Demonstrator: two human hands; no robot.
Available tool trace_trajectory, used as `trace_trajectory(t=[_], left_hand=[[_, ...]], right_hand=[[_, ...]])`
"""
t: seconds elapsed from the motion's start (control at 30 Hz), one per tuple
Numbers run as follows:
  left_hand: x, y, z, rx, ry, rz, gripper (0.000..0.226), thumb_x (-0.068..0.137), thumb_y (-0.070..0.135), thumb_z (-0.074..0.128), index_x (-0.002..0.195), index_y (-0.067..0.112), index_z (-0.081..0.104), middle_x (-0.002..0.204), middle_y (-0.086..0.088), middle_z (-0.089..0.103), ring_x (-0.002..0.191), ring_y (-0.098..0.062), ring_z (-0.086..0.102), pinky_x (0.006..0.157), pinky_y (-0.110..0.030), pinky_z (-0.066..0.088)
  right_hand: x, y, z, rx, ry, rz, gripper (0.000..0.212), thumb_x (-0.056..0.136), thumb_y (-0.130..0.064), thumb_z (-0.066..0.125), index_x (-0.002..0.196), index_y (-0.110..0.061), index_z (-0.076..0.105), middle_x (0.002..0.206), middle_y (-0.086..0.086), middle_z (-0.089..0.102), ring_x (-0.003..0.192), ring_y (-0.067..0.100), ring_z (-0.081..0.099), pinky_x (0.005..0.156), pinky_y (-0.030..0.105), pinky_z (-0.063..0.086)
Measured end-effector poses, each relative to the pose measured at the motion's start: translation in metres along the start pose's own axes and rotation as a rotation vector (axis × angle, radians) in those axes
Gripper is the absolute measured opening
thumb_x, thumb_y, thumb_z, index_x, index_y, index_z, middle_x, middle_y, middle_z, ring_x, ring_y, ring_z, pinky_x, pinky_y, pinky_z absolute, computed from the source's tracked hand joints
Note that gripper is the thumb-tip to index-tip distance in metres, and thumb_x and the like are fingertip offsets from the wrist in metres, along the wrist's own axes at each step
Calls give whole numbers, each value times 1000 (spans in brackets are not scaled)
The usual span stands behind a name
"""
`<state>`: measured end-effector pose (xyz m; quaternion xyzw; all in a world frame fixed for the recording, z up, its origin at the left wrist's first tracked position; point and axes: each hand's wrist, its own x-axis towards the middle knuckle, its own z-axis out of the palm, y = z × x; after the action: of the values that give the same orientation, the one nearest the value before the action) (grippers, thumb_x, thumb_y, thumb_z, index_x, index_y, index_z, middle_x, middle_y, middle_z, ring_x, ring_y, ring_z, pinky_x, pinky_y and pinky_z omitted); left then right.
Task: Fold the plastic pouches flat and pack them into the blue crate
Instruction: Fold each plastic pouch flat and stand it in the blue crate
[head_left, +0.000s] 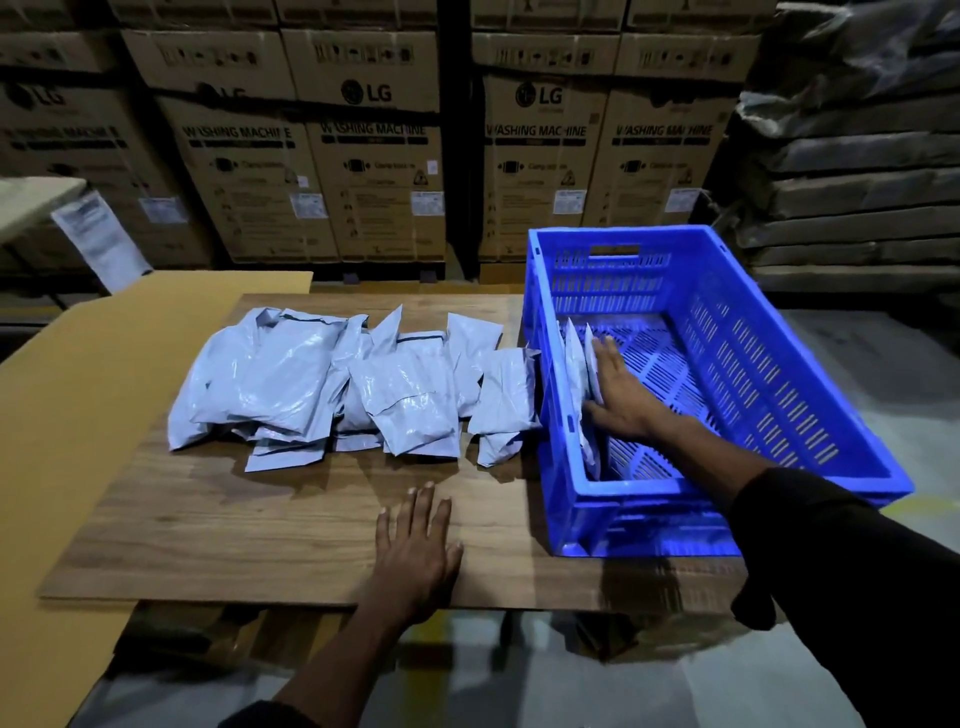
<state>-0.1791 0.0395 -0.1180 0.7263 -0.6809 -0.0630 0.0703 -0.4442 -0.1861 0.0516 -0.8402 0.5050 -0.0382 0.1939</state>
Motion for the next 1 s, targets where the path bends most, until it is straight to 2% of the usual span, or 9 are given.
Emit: trace_trajectory(t=[0.1,0.17,0.23,0.4,0.53,0.7,0.83,0.9,1.0], left_hand=[[1,-1,-1,-9,-14,-17,60,90,52,42,139,18,50,152,-13,49,138,-34,44,104,-61,30],[1,0,-1,-10,-17,-17,60,89,52,43,138,17,53,151,-13,50,137,-33,44,105,-60,28],[1,-1,-1,-4,-7,-6,60,89,51,44,137,17,55,151,-13,50,138,-33,41,105,-59,27],[1,0,-1,0,-1,6,61,89,51,44,136,16,58,151,-14,50,138,-34,41,104,-59,27],[1,0,-1,1,-9,-2,61,88,52,44,136,16,57,150,-13,51,135,-35,49,104,-59,31],[0,-5,-9,-32,7,37,58,88,52,46,135,20,59,149,-9,52,134,-30,48,102,-53,33],[-3,-31,-12,-32,28,104,48,94,43,46,131,17,63,144,-10,55,126,-32,56,97,-45,41],[-7,-50,-15,-25,38,92,46,94,42,47,129,16,63,140,-12,57,121,-33,58,94,-43,49],[-17,-80,-22,-4,44,31,45,91,43,47,125,19,65,135,-10,60,117,-32,59,90,-41,52]], right_hand=[[1,0,-1,58,-26,162,77,84,-25,60,145,6,24,147,30,39,134,42,43,103,39,39],[2,2,1,39,-61,191,54,87,-16,62,132,3,37,131,28,52,116,40,55,85,36,41],[2,2,3,21,-87,187,52,88,-15,63,130,1,38,129,26,53,115,40,56,82,35,41],[-6,-8,-3,108,-107,205,60,97,-18,58,145,2,28,144,27,42,124,39,50,96,40,42],[-14,-16,-10,234,-27,235,69,104,-40,47,155,-3,19,159,21,31,137,36,42,108,40,35],[-9,-47,-26,94,546,128,55,102,-35,51,142,2,44,140,26,53,127,41,51,102,48,41],[-2,-130,-30,46,798,-254,42,94,-26,54,128,-2,58,124,18,64,113,35,60,95,44,49],[4,-174,-14,75,758,-367,39,92,-26,54,123,-4,61,118,16,67,106,35,62,89,44,51],[17,-218,36,38,531,-363,42,93,-31,55,125,-5,60,122,16,65,109,38,61,88,46,49]])
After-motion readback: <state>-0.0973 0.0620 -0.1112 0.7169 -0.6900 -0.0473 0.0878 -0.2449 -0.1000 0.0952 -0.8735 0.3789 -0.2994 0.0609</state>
